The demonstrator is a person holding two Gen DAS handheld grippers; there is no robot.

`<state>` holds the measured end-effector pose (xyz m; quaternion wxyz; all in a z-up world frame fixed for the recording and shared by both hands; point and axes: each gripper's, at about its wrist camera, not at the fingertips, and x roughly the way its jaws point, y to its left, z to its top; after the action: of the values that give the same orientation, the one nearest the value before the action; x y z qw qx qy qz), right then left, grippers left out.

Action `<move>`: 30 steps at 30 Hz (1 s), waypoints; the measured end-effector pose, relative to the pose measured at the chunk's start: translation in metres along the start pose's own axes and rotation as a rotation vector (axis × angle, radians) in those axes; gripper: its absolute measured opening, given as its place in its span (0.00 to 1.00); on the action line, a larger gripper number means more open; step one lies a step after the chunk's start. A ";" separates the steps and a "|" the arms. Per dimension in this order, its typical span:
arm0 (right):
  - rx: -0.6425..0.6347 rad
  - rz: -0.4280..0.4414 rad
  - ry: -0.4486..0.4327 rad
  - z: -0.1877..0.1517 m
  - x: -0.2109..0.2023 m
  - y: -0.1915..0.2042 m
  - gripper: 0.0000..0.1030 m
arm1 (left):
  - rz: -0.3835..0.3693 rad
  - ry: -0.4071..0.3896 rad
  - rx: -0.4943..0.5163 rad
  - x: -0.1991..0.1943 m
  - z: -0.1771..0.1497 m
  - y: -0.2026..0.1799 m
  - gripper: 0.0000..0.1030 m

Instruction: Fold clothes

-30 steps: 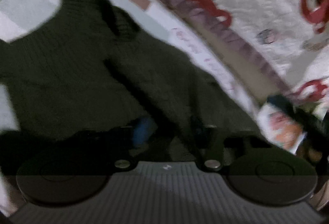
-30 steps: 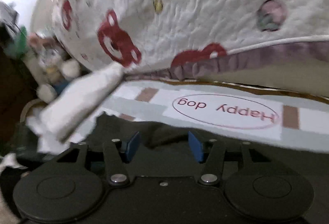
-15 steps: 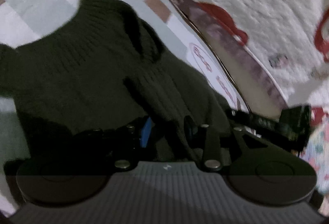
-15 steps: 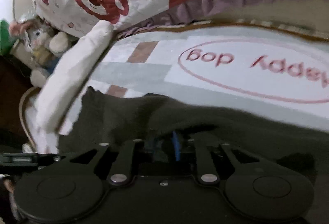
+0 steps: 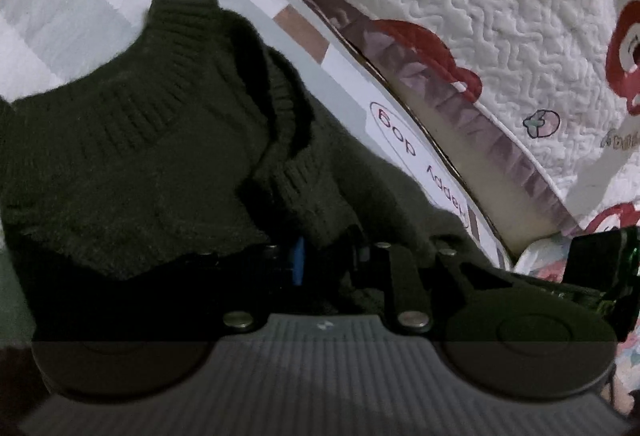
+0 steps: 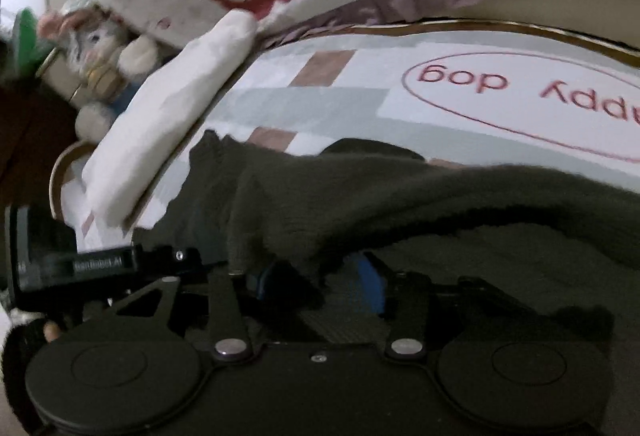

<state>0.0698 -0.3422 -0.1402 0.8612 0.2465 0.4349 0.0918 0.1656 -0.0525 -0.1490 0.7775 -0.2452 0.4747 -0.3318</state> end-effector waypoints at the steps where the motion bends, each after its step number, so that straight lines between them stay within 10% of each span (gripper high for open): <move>1: 0.027 0.012 -0.002 -0.001 0.000 -0.002 0.50 | -0.002 0.000 0.003 0.000 0.000 -0.001 0.20; 4: 0.086 0.023 0.010 -0.002 0.005 -0.009 0.53 | -0.023 0.012 -0.024 -0.002 0.002 0.002 0.23; 12: -0.268 -0.136 0.034 0.000 0.029 0.034 0.58 | -0.038 0.026 -0.043 -0.010 0.003 0.002 0.21; 14: -0.240 -0.103 0.003 0.007 0.027 0.027 0.15 | -0.026 0.029 -0.021 -0.011 0.002 -0.001 0.17; 20: -0.095 0.007 -0.173 0.057 -0.018 -0.001 0.14 | -0.058 0.001 -0.008 -0.014 0.002 -0.001 0.17; 25: -0.231 -0.161 -0.074 0.069 0.013 -0.002 0.14 | -0.109 -0.007 -0.039 -0.013 0.001 0.002 0.20; 30: -0.072 -0.123 -0.110 0.060 0.022 -0.017 0.28 | -0.109 -0.010 -0.033 -0.013 0.003 0.001 0.35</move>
<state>0.1299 -0.3692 -0.1341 0.8962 0.1929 0.3975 0.0408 0.1646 -0.0418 -0.1411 0.7565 -0.2852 0.4620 -0.3646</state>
